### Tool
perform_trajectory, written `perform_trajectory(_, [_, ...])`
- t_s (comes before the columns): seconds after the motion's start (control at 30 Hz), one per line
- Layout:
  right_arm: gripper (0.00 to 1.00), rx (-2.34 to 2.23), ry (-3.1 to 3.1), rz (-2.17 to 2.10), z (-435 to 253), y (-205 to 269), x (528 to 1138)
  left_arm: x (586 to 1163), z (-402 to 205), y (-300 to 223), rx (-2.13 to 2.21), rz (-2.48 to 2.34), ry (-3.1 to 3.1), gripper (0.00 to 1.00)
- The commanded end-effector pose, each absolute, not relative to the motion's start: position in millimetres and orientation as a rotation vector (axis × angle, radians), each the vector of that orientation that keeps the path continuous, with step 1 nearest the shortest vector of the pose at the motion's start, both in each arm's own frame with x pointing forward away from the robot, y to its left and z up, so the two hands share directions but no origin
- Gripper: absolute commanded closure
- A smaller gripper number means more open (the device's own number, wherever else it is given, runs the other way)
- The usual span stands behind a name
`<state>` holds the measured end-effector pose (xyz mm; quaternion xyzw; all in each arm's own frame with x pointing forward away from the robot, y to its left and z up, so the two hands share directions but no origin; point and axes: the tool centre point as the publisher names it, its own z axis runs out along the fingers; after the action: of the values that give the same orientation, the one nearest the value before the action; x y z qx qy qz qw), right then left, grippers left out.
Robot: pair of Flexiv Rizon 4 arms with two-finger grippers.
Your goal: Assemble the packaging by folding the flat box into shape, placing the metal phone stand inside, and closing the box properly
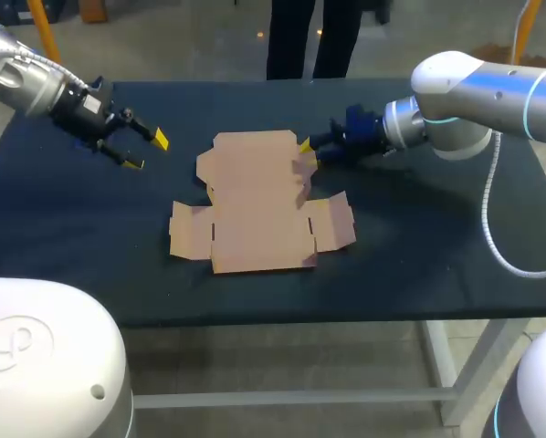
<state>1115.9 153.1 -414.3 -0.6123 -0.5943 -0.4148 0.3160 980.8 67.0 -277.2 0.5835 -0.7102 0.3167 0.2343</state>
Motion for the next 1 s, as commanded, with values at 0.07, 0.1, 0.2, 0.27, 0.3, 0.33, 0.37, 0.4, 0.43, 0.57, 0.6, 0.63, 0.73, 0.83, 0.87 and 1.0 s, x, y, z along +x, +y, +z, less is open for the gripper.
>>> perform_trajectory(0.07, [0.59,-1.595,-1.561,-1.093,-424.0,154.1,1121.0,980.5,-276.5,67.7,1.601,0.867,-1.950,0.00])
perform_trajectory(0.1, [0.59,-1.595,-1.561,-1.093,-424.0,154.1,1121.0,980.5,-276.5,67.7,1.601,0.867,-1.950,0.00])
perform_trajectory(0.2, [0.59,-1.595,-1.561,-1.093,-424.0,154.1,1121.0,980.5,-276.5,67.7,1.601,0.867,-1.950,0.00])
perform_trajectory(0.27, [0.59,-1.595,-1.561,-1.093,-424.0,154.1,1121.0,980.5,-276.5,67.7,1.601,0.867,-1.950,0.00])
perform_trajectory(0.3, [0.59,-1.595,-1.561,-1.093,-424.0,154.1,1121.0,980.5,-276.5,67.7,1.601,0.867,-1.950,0.00])
perform_trajectory(0.33, [0.63,-1.580,-1.543,-1.110,-425.9,159.8,1125.6,979.8,-277.5,69.7,1.599,0.870,-1.944,0.00])
perform_trajectory(0.37, [1.00,-1.543,-1.524,-1.179,-417.5,163.9,1125.0,977.5,-281.1,67.5,1.530,0.870,-1.926,0.00])
perform_trajectory(0.4, [1.00,-1.543,-1.524,-1.179,-417.5,163.9,1125.0,977.4,-281.1,67.4,1.530,0.869,-1.926,0.00])
perform_trajectory(0.43, [1.00,-1.543,-1.524,-1.179,-417.5,163.9,1125.0,977.4,-281.1,67.4,1.530,0.869,-1.926,0.00])
perform_trajectory(0.57, [1.00,-1.543,-1.524,-1.179,-417.5,163.9,1125.0,977.4,-281.1,67.4,1.530,0.869,-1.926,0.00])
perform_trajectory(0.6, [1.00,-1.543,-1.524,-1.179,-417.5,163.9,1125.0,977.4,-281.1,67.4,1.530,0.869,-1.926,0.00])
perform_trajectory(0.63, [1.00,-1.543,-1.524,-1.179,-417.5,163.9,1125.0,977.4,-281.1,67.4,1.530,0.869,-1.926,0.00])
perform_trajectory(0.73, [1.00,-1.543,-1.524,-1.179,-417.5,163.9,1125.0,977.4,-281.1,67.4,1.530,0.869,-1.926,0.00])
perform_trajectory(0.83, [1.00,-1.543,-1.524,-1.179,-417.5,163.9,1125.0,977.4,-281.1,67.4,1.530,0.869,-1.926,0.00])
perform_trajectory(0.87, [1.00,-1.543,-1.524,-1.179,-417.5,163.9,1125.0,977.4,-281.1,67.4,1.530,0.869,-1.926,0.00])
perform_trajectory(1.0, [1.00,-1.525,-1.550,-1.211,-401.6,160.9,1116.1,975.9,-281.3,65.1,1.495,0.883,-1.945,0.00])
